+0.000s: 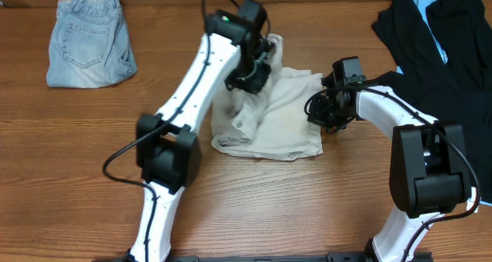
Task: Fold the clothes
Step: 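Fold the left end rightward over the shorts with the left gripper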
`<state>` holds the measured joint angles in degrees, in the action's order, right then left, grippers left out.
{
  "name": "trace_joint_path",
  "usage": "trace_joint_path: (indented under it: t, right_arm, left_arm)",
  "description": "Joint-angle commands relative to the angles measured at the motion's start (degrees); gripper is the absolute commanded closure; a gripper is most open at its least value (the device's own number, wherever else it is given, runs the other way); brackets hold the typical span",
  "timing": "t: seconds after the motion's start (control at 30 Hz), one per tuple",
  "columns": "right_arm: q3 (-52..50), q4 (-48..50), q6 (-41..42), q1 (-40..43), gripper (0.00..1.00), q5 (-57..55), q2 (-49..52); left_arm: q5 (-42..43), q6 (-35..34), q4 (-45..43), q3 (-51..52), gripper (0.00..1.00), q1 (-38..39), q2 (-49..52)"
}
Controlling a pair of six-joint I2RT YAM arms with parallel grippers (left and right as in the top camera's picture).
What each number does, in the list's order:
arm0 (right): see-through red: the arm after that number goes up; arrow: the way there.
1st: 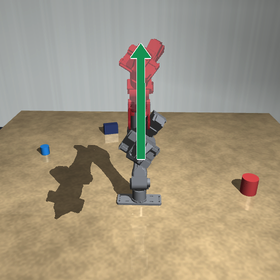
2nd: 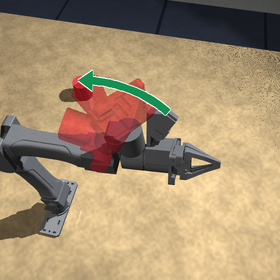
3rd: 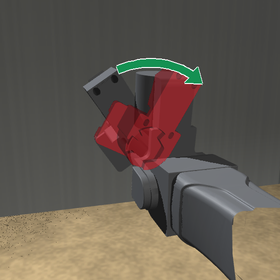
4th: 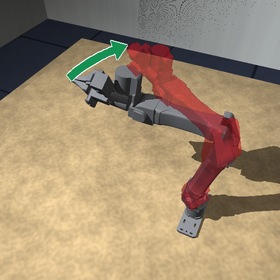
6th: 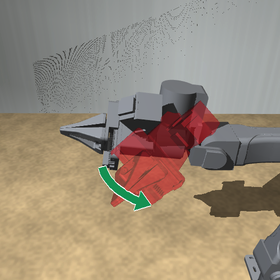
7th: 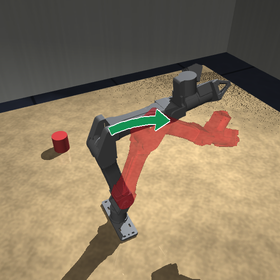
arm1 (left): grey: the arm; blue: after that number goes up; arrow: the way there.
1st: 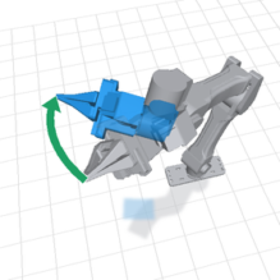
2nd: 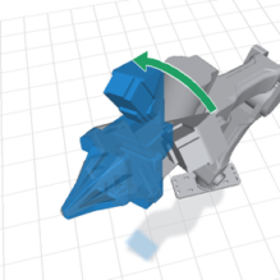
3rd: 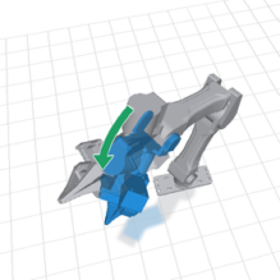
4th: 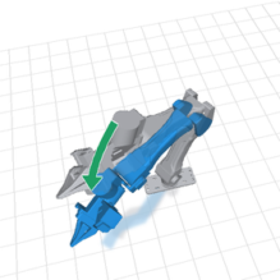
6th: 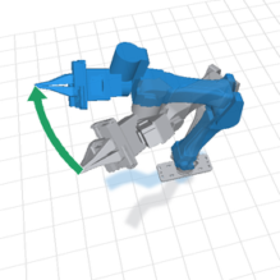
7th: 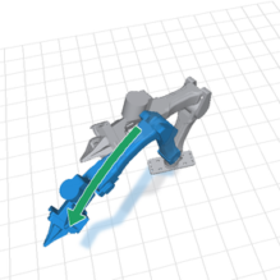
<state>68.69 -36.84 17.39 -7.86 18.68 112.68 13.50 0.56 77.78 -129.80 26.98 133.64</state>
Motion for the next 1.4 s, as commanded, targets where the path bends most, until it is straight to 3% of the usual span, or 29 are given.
trace_joint_path:
  t: [0.0, 0.1, 0.17, 0.23, 0.27, 0.33, 0.6, 0.8, 0.93, 1.07, 1.37]
  right_arm:
    - [-0.81, 1.40, 0.28, -0.28, 0.96, -3.21, 4.50]
    - [-0.81, 1.46, 0.46, -0.28, 0.96, -3.21, 4.50]
    - [-0.81, 1.46, 0.48, -0.28, 0.96, -3.19, 4.50]
    - [-0.76, 1.46, 0.72, -0.22, 0.96, -3.13, 4.44]
    - [-0.39, 1.18, 0.68, 0.17, 0.96, -1.77, 3.98]
    - [0.72, -0.55, 0.68, 1.22, 0.96, -0.07, 2.54]
    - [6.45, -10.73, 2.38, 11.02, 0.96, 1.99, -13.09]
    - [6.62, -15.15, 1.75, 18.51, 0.86, 1.97, -22.82]
    - [6.62, -17.94, 0.22, 20.61, 0.83, 1.95, -24.46]
    - [6.60, -19.47, -0.61, 20.74, 0.82, 1.42, -24.37]
    - [6.56, -19.39, -0.94, 20.74, 0.76, -0.26, -24.35]
  left_arm:
    - [6.25, -2.10, -2.54, -1.40, 0.96, 2.36, -0.11]
    - [6.69, -3.21, -4.22, -1.40, 0.96, 3.56, -0.17]
    - [6.95, -3.37, -4.15, -1.40, 0.86, 4.28, -0.15]
    - [6.93, -3.34, -3.87, -1.40, 0.53, 4.94, -0.15]
    - [6.91, -3.32, -3.69, -1.40, 0.21, 5.31, -0.15]
    - [6.88, -3.32, -3.69, -1.40, 0.00, 5.35, -0.15]
    - [3.04, -3.34, -1.62, -1.40, 0.00, 3.67, -0.15]
    - [3.13, 1.99, 1.64, -1.40, 0.00, 2.71, -0.15]
    - [1.90, 8.35, 4.46, -1.40, 0.00, 3.21, -0.15]
    - [-1.55, 7.74, 4.76, -1.42, 0.00, 2.99, -0.17]
    - [0.22, 7.65, 2.80, -2.29, 0.00, 2.82, -0.26]
